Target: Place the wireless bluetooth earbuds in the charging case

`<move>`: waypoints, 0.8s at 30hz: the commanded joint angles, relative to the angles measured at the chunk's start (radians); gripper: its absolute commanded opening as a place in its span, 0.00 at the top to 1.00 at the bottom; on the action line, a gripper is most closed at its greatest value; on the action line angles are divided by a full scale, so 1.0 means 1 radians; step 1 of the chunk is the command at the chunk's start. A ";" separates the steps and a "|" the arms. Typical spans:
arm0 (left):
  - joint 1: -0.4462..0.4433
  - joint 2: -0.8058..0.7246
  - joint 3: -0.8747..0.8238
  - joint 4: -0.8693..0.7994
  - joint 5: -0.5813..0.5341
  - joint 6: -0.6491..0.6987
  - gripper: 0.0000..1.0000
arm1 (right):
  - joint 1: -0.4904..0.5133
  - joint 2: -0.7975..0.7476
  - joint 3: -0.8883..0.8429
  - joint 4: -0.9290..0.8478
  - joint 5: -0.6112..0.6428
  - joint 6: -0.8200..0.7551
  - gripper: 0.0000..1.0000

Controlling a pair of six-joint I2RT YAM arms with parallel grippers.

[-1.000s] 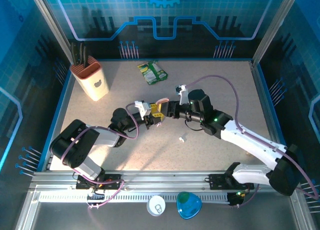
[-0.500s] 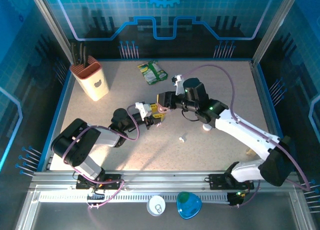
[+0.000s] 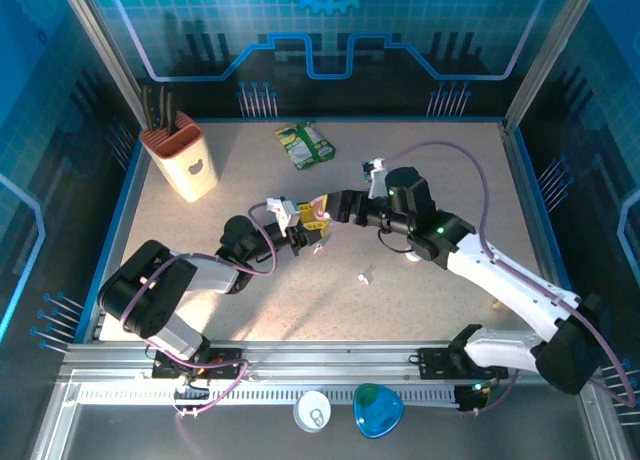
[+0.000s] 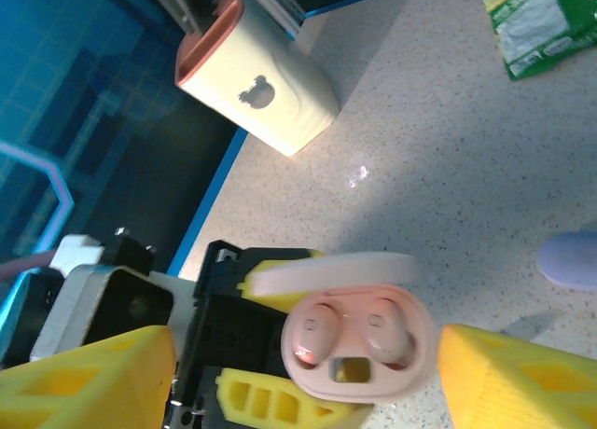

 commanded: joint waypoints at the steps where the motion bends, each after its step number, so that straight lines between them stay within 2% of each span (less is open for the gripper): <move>1: -0.010 -0.025 0.030 0.040 0.005 -0.033 0.68 | -0.035 -0.030 -0.058 0.085 -0.062 0.094 0.25; 5: -0.010 -0.024 0.030 0.040 0.027 -0.013 0.68 | -0.039 -0.031 -0.037 0.039 -0.053 0.109 0.24; 9: -0.010 -0.011 0.023 0.039 0.045 0.053 0.68 | -0.041 0.003 0.015 0.039 -0.087 0.103 0.10; 11: -0.010 -0.010 0.018 0.040 0.045 0.074 0.68 | -0.041 0.030 0.052 0.014 -0.077 0.089 0.08; 18: -0.013 -0.033 0.013 0.041 0.033 0.072 0.67 | -0.038 0.155 0.197 -0.207 0.070 0.034 0.12; 24: -0.010 -0.046 0.016 0.040 -0.030 0.031 0.68 | -0.033 0.143 0.196 -0.272 0.072 -0.002 0.12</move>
